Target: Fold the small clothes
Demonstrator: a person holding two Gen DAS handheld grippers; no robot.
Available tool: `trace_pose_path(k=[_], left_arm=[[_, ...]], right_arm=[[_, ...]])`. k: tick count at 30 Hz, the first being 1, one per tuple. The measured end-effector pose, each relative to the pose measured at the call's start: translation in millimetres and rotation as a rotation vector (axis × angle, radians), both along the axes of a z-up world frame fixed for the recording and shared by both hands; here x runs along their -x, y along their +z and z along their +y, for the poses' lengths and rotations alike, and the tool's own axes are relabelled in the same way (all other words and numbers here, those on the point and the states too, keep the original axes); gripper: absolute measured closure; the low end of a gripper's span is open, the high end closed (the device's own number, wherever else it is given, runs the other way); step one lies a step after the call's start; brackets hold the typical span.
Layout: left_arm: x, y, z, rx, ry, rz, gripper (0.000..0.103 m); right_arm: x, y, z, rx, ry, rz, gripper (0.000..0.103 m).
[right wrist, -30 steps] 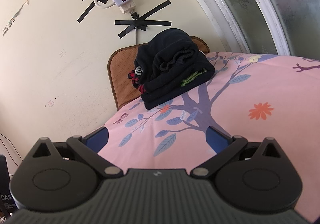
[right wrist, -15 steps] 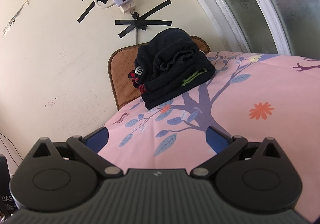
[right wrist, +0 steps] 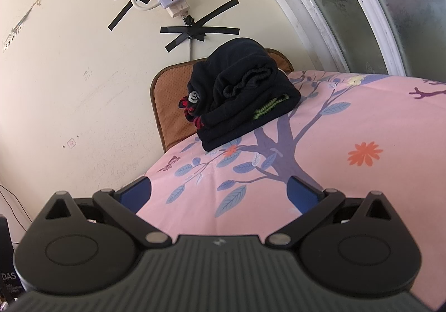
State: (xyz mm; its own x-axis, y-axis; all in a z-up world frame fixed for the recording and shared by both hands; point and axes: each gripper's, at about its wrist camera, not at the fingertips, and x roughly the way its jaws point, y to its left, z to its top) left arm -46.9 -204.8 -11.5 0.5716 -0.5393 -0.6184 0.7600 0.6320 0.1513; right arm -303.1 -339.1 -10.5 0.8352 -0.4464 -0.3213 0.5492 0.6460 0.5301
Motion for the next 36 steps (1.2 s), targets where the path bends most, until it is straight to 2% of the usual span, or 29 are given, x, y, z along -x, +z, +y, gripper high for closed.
trace_pose_path(k=[36], left_arm=[[-4.1, -0.7, -0.2, -0.016, 0.004, 0.011, 0.000]], right_arm=[[0.9, 0.0, -0.2, 0.000, 0.003, -0.004, 0.000]])
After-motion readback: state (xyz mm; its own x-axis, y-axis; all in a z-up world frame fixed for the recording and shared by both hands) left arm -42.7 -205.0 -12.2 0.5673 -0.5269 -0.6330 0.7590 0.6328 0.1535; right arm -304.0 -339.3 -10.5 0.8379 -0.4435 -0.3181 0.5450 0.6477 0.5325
